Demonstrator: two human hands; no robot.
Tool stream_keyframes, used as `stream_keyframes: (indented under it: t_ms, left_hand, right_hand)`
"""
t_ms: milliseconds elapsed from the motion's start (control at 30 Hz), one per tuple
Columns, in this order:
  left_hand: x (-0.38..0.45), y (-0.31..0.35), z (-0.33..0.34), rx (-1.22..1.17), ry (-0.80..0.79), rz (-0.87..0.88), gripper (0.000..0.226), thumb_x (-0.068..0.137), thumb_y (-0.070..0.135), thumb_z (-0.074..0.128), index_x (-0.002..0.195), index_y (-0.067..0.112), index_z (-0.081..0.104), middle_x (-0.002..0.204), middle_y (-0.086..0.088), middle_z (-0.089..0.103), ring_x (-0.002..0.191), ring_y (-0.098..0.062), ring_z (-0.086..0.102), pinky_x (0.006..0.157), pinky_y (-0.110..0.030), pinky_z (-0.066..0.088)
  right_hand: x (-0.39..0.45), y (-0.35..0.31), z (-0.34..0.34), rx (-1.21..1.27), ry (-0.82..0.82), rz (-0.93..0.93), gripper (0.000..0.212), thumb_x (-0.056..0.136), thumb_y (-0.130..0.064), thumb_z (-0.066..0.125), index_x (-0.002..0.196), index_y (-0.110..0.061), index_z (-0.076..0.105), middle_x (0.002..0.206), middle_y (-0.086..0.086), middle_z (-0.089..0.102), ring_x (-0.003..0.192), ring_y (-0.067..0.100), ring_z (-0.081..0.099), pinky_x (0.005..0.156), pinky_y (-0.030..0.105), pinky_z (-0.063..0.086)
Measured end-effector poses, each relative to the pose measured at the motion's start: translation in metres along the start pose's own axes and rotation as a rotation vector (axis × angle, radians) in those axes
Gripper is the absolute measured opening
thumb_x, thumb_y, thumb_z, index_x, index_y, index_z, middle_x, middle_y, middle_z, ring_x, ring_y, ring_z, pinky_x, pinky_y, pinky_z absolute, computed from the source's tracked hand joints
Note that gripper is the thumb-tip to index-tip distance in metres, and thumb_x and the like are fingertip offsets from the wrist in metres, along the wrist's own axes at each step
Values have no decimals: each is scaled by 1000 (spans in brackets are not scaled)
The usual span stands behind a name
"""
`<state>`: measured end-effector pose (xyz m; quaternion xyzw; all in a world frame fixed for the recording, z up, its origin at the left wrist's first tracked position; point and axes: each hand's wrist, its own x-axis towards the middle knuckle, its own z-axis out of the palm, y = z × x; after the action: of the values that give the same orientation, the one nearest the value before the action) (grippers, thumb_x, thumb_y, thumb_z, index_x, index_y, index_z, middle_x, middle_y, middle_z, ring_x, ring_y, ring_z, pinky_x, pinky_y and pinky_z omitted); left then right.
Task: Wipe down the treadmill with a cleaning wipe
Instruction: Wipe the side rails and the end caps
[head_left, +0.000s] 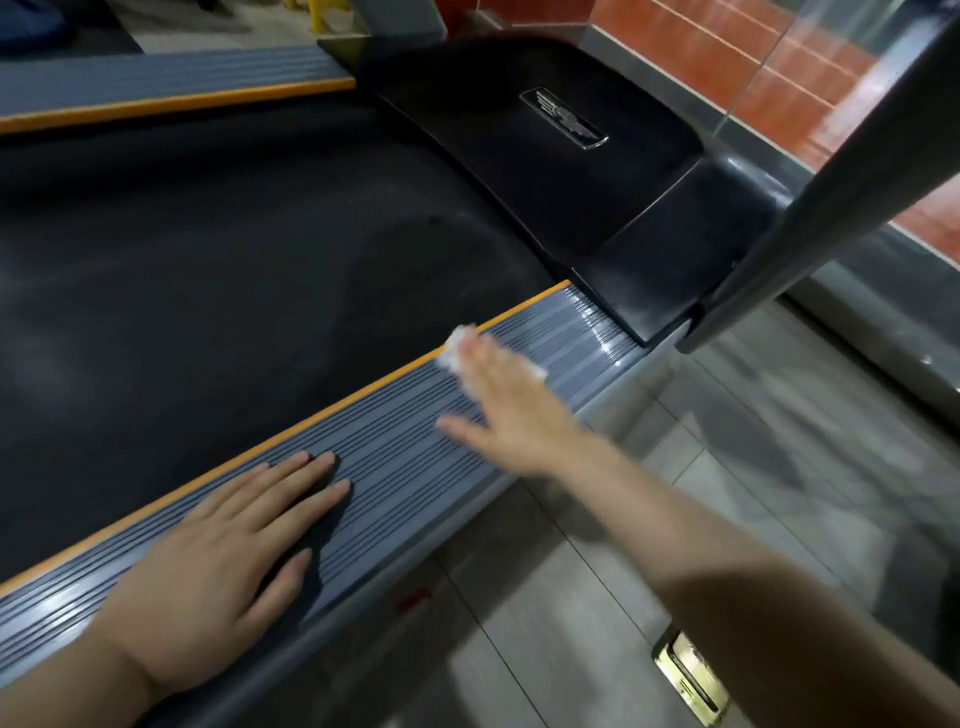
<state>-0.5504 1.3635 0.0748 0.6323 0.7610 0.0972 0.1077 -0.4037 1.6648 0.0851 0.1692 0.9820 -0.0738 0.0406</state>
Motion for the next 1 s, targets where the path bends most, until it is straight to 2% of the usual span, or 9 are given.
stream_keyframes:
  t_ms: [167, 267, 333, 400, 500, 633, 833, 933, 1000]
  left_hand:
    - [0, 1, 1, -4, 1, -18, 56, 102, 52, 19, 156, 37, 22, 164, 15, 18, 151, -8, 15, 118, -31, 15]
    - [0, 2, 0, -2, -3, -8, 56, 102, 52, 18, 156, 36, 22, 163, 14, 20, 151, -8, 15, 118, -32, 15]
    - [-2, 2, 1, 1, -2, -23, 56, 102, 52, 18, 156, 36, 22, 163, 13, 21, 151, -7, 14, 118, -31, 15]
    - [-2, 1, 1, 2, 0, -18, 56, 103, 52, 17, 156, 36, 21, 163, 13, 21, 151, -7, 13, 118, -30, 13]
    - [-1, 0, 3, -23, 15, -15, 56, 103, 52, 16, 156, 37, 23, 163, 16, 19, 151, -7, 14, 118, -32, 15]
    - [-1, 0, 5, -31, 30, -16, 57, 102, 54, 14, 155, 37, 26, 163, 17, 19, 150, -5, 15, 117, -32, 17]
    - [-1, 4, 2, -34, 23, -23, 57, 102, 52, 15, 155, 35, 28, 162, 14, 22, 151, -6, 15, 118, -31, 16]
    - [0, 4, 1, -33, 28, -12, 56, 102, 51, 17, 154, 34, 31, 162, 14, 24, 150, -6, 16, 118, -29, 15]
    - [-1, 3, 3, -40, 52, -12, 55, 103, 51, 17, 153, 35, 32, 162, 15, 24, 150, -5, 16, 118, -29, 14]
  right_hand:
    - [41, 84, -26, 13, 89, 499, 100, 85, -80, 19, 154, -9, 10, 161, 9, 9, 149, 25, 10, 121, 42, 16]
    - [2, -4, -9, 98, 86, 151, 87, 92, -68, 35, 153, -9, 17, 159, 10, 15, 147, 22, 13, 122, 38, 12]
    - [-45, -66, 2, 99, -37, -183, 90, 93, -69, 31, 156, -14, -3, 164, 4, -5, 150, 15, -7, 123, 35, -3]
    - [-53, -49, 1, 40, -33, -255, 86, 95, -66, 30, 155, -19, -9, 164, -1, -10, 149, 12, -11, 122, 32, -6]
    - [-19, 50, -19, 110, 75, 202, 74, 95, -60, 40, 152, -15, 23, 157, 6, 21, 143, 23, 25, 120, 44, 18]
    - [-12, 99, -13, 53, 84, 499, 96, 85, -80, 12, 157, -17, 3, 164, 4, -3, 151, 20, -2, 123, 43, 6]
    - [-72, -48, 16, 84, 18, -233, 84, 94, -66, 33, 156, -20, 1, 165, 0, -3, 148, 8, -11, 120, 24, -8]
    - [-38, 44, -3, 145, 215, 102, 71, 92, -63, 35, 147, -19, 36, 153, 0, 33, 141, 18, 31, 119, 35, 18]
    - [-27, 107, -12, 176, 231, 467, 67, 97, -57, 33, 151, -17, 29, 159, 2, 24, 147, 22, 22, 121, 36, 13]
